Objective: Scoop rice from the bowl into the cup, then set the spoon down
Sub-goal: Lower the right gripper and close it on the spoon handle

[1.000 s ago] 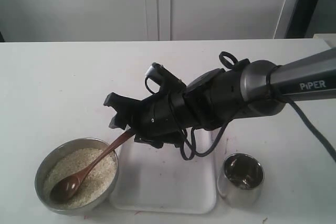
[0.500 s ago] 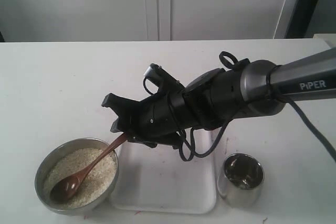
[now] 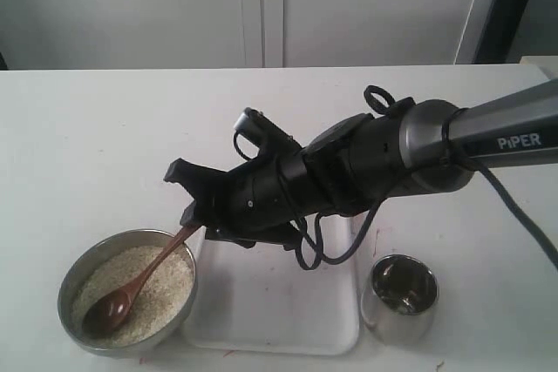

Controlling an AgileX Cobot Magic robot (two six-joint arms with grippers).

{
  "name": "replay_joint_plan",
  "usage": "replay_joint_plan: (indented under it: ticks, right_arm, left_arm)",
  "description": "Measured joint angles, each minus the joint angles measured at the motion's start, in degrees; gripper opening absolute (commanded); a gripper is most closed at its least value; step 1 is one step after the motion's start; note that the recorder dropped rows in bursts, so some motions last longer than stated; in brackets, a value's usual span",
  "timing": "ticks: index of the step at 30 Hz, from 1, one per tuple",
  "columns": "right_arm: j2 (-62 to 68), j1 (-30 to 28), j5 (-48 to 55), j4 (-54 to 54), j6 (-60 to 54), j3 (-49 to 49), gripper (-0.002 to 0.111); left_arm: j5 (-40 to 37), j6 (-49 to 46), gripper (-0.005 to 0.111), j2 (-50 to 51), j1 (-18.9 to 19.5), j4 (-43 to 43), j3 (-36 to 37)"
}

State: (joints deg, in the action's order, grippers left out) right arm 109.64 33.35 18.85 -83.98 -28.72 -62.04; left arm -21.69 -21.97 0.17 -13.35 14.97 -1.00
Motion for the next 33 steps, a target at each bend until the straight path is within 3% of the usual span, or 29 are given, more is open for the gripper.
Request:
replay_joint_plan:
  ticks: [33]
  right_arm:
    - [0.49, 0.0, -2.05, -1.21, -1.39, -1.41, 0.036]
  left_arm:
    - [0.0, 0.0, 0.014, 0.0, 0.0, 0.0, 0.0]
